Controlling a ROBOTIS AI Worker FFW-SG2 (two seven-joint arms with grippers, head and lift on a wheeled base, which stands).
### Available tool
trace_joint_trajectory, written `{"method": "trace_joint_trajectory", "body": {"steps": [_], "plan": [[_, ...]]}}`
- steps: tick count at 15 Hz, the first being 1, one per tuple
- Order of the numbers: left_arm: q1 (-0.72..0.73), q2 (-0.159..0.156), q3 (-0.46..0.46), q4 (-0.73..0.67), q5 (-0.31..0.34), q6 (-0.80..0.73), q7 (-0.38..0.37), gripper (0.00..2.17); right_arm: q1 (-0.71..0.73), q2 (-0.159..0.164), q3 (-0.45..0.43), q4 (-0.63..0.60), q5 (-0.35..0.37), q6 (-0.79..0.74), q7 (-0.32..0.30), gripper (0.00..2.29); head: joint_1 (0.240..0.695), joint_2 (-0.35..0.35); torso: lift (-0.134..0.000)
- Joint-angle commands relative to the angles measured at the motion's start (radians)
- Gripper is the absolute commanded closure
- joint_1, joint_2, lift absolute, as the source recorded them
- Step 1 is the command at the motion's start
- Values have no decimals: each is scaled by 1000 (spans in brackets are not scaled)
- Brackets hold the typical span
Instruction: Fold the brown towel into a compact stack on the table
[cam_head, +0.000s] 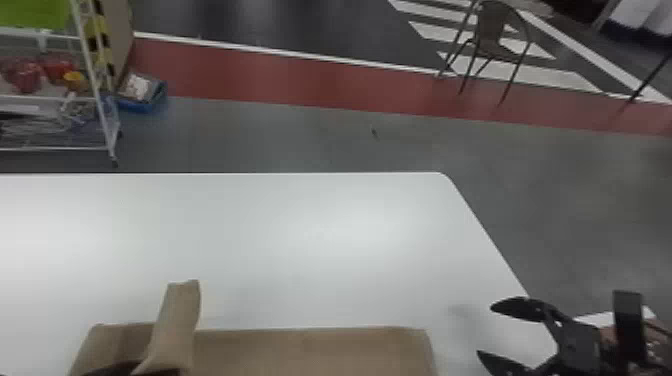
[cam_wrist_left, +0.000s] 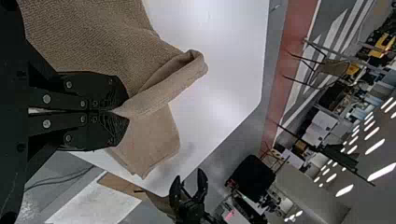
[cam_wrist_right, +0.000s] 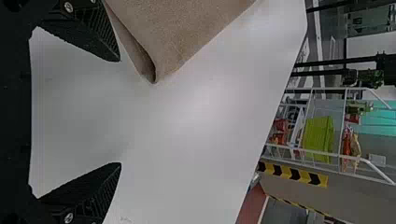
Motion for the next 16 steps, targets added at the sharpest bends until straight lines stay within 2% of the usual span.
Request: {"method": "trace_joint_trajectory", "body": {"steps": [1, 4, 6, 7, 8, 9, 11, 14, 16], "plan": [[7, -3, -115, 31, -10, -11, 98, 2138, -7, -5, 14, 13, 0, -12, 5, 87, 695, -350, -119], [-28, -3, -201, 90, -6, -23, 207, 2138, -15, -4, 20, 14, 8, -12, 5, 87, 695, -350, -119], [-29, -3, -259, 99, -3, -20, 236, 2132, -16, -2, 23, 13, 8, -12, 5, 87, 695, -350, -119], [-28, -3, -292, 94, -4, -11, 251, 1825, -16, -2, 23, 13, 8, -12, 5, 87, 695, -350, -119], [-19, -3, -319, 91, -4, -11, 263, 991, -16, -2, 23, 13, 6, -12, 5, 87, 695, -350, -119], [-3, -3, -339, 85, -6, -11, 270, -2, -16, -1, 23, 13, 3, -12, 5, 87, 695, -350, -119], [6, -3, -361, 77, 2, -11, 283, -2, -16, -1, 24, 14, 2, -18, 5, 87, 695, -350, -119], [7, -3, -397, 94, 28, -14, 425, 29, -16, 3, 32, 13, -6, -24, 5, 87, 695, -350, -119], [10, -3, -391, 93, 30, -20, 434, 29, -16, 4, 29, 11, -12, -24, 5, 87, 695, -350, -119]]}}
